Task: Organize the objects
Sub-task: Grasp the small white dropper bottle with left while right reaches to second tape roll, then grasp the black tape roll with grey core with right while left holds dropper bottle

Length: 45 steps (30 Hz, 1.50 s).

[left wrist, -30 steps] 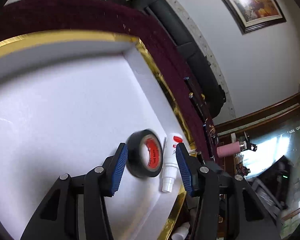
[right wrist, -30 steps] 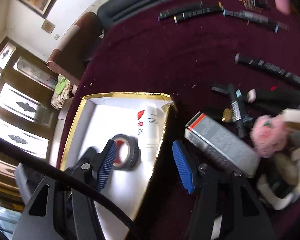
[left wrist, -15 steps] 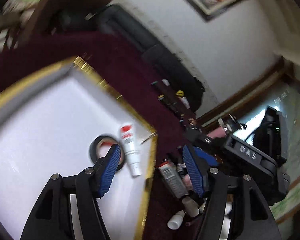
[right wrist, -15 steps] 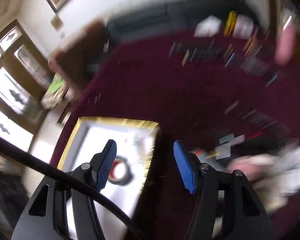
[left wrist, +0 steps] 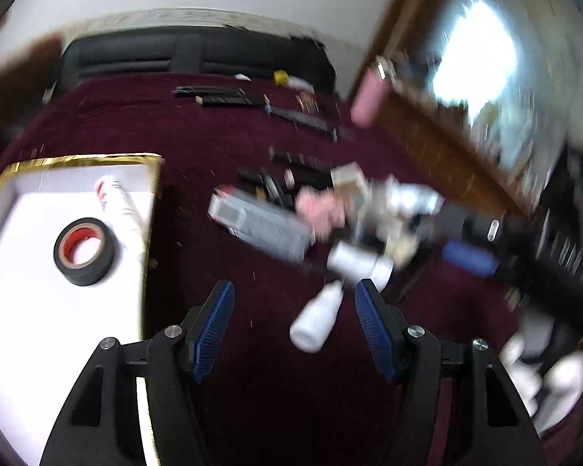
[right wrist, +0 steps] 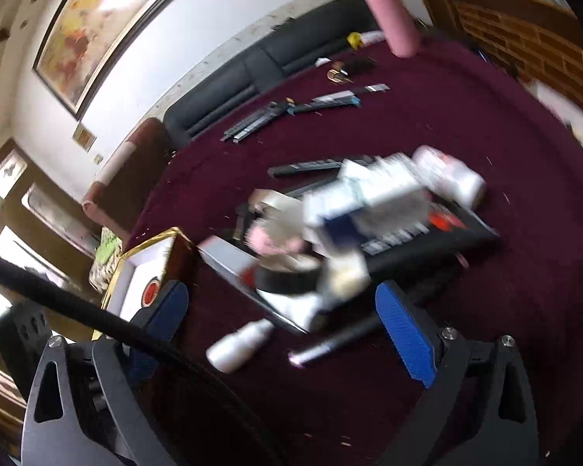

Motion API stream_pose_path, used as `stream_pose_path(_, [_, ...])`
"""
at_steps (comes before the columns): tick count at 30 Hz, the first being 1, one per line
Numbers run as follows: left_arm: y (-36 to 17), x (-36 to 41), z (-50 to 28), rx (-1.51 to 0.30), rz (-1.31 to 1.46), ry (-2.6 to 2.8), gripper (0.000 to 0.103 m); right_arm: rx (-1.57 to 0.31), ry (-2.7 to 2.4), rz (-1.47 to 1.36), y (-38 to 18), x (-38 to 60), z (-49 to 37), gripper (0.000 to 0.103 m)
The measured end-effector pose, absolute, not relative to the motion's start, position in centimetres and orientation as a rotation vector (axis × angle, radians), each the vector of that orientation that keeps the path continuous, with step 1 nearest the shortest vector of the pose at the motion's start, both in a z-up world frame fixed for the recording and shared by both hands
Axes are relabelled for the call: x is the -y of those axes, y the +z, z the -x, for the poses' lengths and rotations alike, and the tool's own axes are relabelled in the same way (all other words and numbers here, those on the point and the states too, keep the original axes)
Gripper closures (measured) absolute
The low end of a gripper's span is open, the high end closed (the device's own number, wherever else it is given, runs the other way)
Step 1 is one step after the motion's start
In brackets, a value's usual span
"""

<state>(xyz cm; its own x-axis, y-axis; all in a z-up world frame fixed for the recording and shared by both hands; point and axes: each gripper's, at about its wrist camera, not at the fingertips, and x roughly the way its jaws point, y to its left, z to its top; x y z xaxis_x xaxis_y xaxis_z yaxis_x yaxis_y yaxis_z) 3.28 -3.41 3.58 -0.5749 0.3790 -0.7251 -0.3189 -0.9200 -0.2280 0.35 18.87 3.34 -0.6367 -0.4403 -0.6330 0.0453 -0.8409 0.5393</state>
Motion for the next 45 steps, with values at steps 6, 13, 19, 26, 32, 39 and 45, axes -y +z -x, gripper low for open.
stream_pose_path(6, [1.3,0.5,-4.4,-0.231,1.223,2.493,0.045,0.782,-2.519,-1.19,2.1,-21.3,-0.3,0.004])
stream_pose_path(13, [-0.6,-2.5,-3.8,-0.5,1.26,2.447,0.045,0.782,-2.499,-1.215,1.1,-22.7,-1.1,0.004])
stream_pose_path(19, [-0.2,-1.5,-4.1,-0.301,1.264,2.375,0.081,0.72,-2.506,-1.232,1.2,-22.3,-1.3,0.004])
stream_pose_path(26, [2.6,2.5,-6.1,0.033,1.198,2.338,0.081,0.513,-2.492,-1.235,2.4,-18.8,-0.7,0.004])
stream_pose_path(32, [4.8,5.8,-7.4,0.176,1.13,2.345,0.081,0.169,-2.517,-1.222,3.6,-13.2,0.7,0.004])
stream_pose_path(39, [5.1,8.8,-7.9,0.267,1.113,2.366,0.081,-0.208,-2.604,-1.264,2.4,-9.8,3.7,0.02])
stream_pose_path(45, [4.6,10.4,-8.1,0.328,1.109,2.379,0.081,-0.307,-2.553,-1.336,1.2,-9.4,5.4,0.061])
